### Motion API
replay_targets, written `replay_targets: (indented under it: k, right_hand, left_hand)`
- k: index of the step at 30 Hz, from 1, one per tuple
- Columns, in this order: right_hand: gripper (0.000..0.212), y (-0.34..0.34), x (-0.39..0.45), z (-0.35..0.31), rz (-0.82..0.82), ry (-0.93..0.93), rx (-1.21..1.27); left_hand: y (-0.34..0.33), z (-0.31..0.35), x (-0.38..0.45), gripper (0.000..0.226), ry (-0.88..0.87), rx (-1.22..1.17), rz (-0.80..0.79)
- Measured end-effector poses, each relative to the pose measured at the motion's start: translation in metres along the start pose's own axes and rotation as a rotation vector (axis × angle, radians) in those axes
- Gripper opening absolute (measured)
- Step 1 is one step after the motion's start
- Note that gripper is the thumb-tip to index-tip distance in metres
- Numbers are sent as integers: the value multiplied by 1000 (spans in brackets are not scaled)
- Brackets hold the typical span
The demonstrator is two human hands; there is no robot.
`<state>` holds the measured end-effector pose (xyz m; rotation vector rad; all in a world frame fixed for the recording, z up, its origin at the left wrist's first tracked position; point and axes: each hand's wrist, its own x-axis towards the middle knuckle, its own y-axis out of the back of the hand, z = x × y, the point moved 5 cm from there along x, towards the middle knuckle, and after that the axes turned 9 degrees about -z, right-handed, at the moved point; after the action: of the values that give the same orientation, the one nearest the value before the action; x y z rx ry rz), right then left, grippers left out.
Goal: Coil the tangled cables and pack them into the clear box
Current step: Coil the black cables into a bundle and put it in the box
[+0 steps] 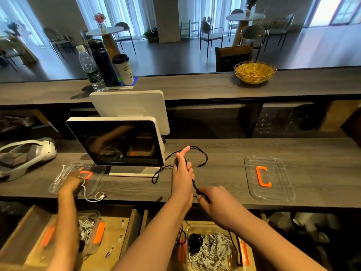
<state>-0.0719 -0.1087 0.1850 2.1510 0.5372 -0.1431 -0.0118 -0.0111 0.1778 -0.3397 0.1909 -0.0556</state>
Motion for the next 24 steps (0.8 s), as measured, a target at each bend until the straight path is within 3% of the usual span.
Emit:
replay_targets:
  k: [3,7,10,14,18,24]
  right_hand:
    - [24,1,-4,-8,-21,41,-6]
    - [24,9,-9,-16,-17,109,-72]
    - [25,22,-9,-23,23,184,-186]
    - [21,42,-3,-16,152,160,-147]
    - [16,64,-5,-1,305,87,-143]
    - [10,70,4,14,314,130,-27]
  left_hand:
    - [7,2,2,38,-25,189,-8]
    - [6,1,1,43,65,499,-92]
    - [-3,0,-1,64,191,542,-251]
    - [-13,-7,-10,92,368,521,-464]
    - [-21,-12,-21,75,431,532,-629]
    - [-20,-10,-18,51,423,565,-733]
